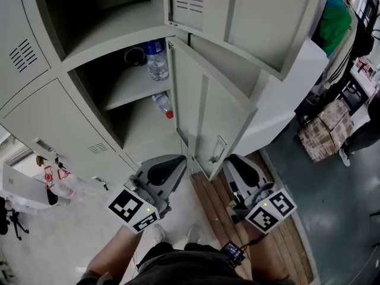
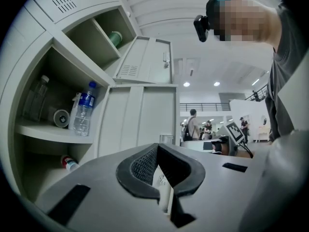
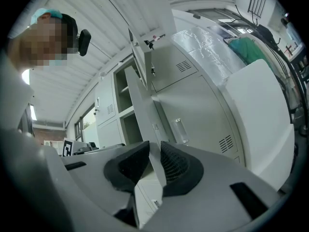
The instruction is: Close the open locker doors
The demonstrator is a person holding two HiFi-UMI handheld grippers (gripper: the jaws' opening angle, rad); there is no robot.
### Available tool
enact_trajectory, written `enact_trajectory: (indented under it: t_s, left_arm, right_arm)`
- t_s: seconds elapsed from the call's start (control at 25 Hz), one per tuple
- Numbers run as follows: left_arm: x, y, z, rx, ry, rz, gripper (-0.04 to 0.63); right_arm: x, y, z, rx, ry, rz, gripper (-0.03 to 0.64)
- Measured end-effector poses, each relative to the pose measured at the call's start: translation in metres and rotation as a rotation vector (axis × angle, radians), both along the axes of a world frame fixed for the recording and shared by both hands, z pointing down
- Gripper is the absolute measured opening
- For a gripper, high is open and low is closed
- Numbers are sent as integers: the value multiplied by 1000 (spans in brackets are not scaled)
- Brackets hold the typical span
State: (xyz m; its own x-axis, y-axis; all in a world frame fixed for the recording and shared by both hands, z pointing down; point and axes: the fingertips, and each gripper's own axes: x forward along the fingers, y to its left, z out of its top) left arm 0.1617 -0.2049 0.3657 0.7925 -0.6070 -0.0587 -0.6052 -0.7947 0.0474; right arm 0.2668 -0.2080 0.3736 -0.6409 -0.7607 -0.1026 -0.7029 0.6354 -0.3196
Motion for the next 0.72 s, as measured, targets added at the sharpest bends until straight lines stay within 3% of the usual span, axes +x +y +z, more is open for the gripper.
enact_trajectory:
  t_s: [0.4,0.52,0.72]
  left_arm:
    - [-37,5,-5,6,16,38,9]
    - [-51,4,-6,4,21,35,9]
    - [-81,0,-5,-2,21,8,9]
  right_arm:
    - [-58,22,1,-7,29,-36,57]
    - [-82,25,1,-7,48,-63,95]
    - [-122,27,1,8,63,-88,101]
